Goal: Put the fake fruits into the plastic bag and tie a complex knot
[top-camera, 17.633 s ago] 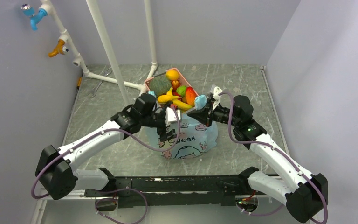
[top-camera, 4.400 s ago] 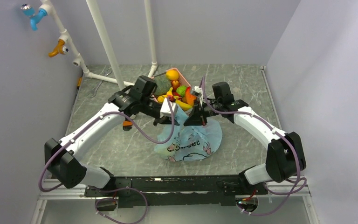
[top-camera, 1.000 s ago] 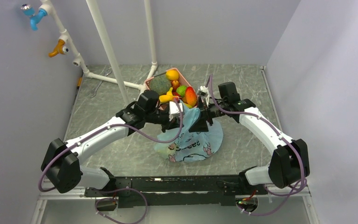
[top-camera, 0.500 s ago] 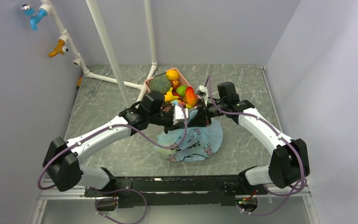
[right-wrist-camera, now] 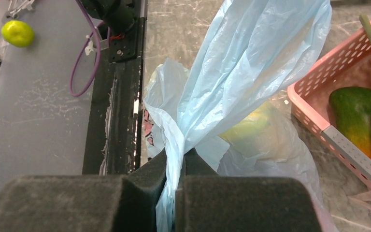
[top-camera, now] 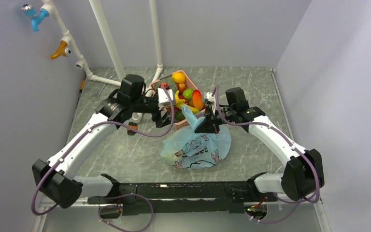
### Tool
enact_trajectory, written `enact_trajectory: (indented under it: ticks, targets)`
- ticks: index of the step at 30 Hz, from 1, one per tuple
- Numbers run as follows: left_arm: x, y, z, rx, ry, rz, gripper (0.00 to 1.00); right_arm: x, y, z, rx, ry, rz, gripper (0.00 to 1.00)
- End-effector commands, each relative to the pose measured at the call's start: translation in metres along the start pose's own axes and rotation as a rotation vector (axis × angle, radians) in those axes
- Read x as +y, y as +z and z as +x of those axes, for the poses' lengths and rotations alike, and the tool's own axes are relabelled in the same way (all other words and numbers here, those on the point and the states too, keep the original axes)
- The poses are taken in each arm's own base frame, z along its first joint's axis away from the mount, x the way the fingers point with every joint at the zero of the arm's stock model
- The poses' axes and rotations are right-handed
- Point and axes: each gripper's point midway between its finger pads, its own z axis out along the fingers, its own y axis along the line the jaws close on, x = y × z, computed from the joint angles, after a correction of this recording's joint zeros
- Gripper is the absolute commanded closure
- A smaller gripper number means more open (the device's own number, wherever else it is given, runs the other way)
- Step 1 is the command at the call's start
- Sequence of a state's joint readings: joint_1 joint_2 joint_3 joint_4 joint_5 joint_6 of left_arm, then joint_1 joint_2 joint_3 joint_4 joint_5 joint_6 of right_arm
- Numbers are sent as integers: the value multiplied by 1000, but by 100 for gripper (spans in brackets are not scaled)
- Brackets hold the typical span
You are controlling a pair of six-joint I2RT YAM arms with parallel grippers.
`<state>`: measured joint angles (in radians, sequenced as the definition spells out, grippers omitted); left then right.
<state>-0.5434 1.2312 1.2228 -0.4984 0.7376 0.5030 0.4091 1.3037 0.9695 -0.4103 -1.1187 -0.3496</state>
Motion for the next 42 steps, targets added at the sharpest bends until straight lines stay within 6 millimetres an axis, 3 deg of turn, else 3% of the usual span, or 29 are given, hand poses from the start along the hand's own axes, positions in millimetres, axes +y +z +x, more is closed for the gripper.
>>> enact_trajectory:
  ticks: [1, 8, 12, 14, 25, 27, 30, 35, 42]
  targets:
    - [0, 9, 7, 48, 55, 97, 17, 13, 0, -3, -3, -128, -32, 100]
    - [3, 19, -9, -21, 164, 178, 25, 16, 3, -4, 13, -186, -41, 100]
    - [-5, 18, -19, -51, 153, 237, 49, 13, 3, -3, 23, -191, -27, 100]
    - [-10, 15, -25, -74, 144, 246, 54, 12, 3, -1, 28, -186, -25, 100]
    - [-3, 29, -16, -33, 130, 205, 53, 17, 2, -2, 16, -191, -34, 100]
    - [-1, 29, -20, -39, 132, 204, 66, 17, 2, -1, 20, -184, -34, 100]
    - [4, 23, -26, -44, 95, 175, 98, 16, 1, 4, 30, -165, -26, 100]
    - [16, 2, -42, -99, 7, 99, 100, 11, -3, 17, 38, -114, -6, 93]
    - [-14, 1, -70, -163, -99, 192, 100, -4, 2, 19, 35, -72, 25, 94]
